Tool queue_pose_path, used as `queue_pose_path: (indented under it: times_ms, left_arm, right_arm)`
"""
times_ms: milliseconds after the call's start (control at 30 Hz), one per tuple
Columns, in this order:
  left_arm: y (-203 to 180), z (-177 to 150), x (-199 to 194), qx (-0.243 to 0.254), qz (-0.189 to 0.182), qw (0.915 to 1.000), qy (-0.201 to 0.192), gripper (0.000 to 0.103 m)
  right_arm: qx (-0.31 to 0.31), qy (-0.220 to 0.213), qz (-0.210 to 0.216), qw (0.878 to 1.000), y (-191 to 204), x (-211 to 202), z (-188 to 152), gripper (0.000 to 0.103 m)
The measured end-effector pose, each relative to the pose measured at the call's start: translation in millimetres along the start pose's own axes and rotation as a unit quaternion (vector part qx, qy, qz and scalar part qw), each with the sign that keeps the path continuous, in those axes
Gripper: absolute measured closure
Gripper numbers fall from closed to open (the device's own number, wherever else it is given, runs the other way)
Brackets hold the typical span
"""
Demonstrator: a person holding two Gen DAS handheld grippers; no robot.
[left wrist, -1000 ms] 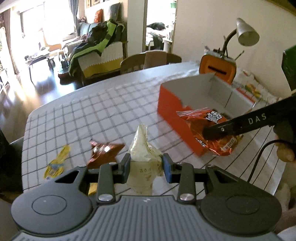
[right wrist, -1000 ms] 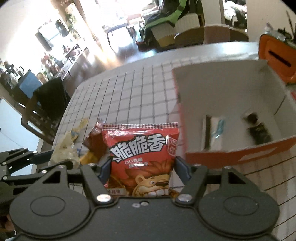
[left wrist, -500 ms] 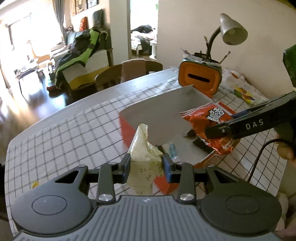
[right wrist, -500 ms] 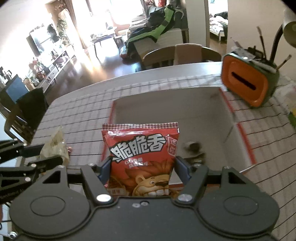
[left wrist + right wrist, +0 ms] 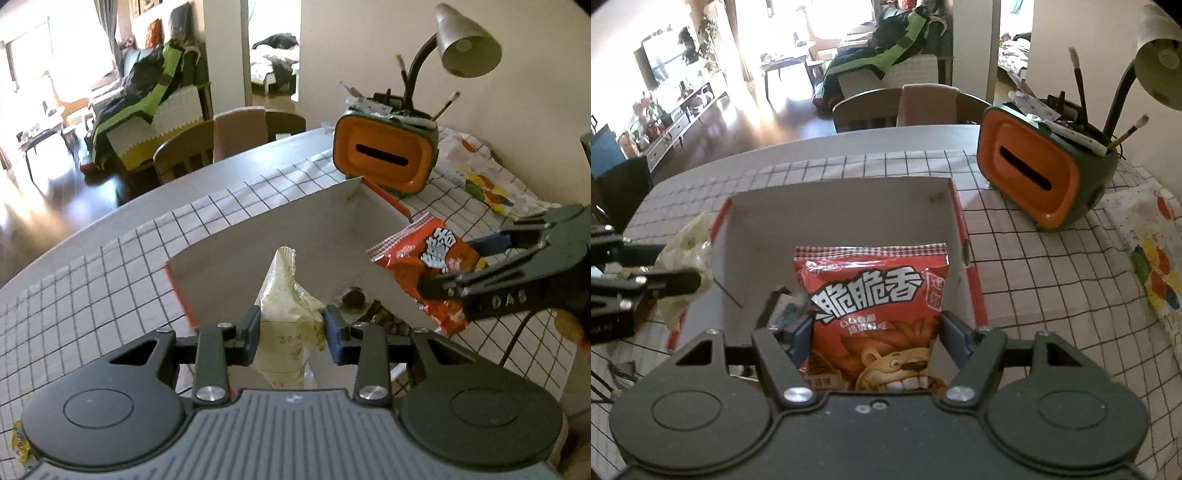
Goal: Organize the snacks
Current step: 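Lift both bags and carry them over the orange-sided box, then open both grippers to drop the bags into the box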
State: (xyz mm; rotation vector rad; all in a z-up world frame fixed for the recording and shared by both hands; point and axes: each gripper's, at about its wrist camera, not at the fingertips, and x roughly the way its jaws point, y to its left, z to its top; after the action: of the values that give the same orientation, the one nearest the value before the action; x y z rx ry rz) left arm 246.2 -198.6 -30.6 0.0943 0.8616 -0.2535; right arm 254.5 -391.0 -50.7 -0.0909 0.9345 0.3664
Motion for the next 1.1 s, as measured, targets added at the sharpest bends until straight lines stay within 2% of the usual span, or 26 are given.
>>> queue_pose_path:
  times_ms: [200,400,533,833,1100]
  left_arm:
    - [-8.0,16.6,39.5,-0.009,0.005,0.9984,0.055,0.068]
    - [-7.5,19.7,82.1,-0.023,0.013,0.9911,0.13,0.068]
    - [-8.4,15.3,97.1,-0.02,0.026,0.9874,0.155,0.068]
    - [-13.2,5.9,112.0,-0.011,0.031,0.984,0.175,0.066]
    - [-9.1,6.8,112.7,-0.019,0.023,0.9853,0.168,0.063]
  right_arm:
    - [-0.045,0.012,0.002,0.999,1.3,27.8,10.1,0.033]
    - [-0.102,0.053,0.007,0.993,15.5,63.0,12.4,0.034]
    - [-0.12,0.075,0.0,0.99,18.7,80.4,12.7,0.034]
    - [-0.132,0.095,-0.004,0.987,20.0,92.3,9.9,0.033]
    - [-0.126,0.091,0.0,0.988,19.5,89.1,8.7,0.033]
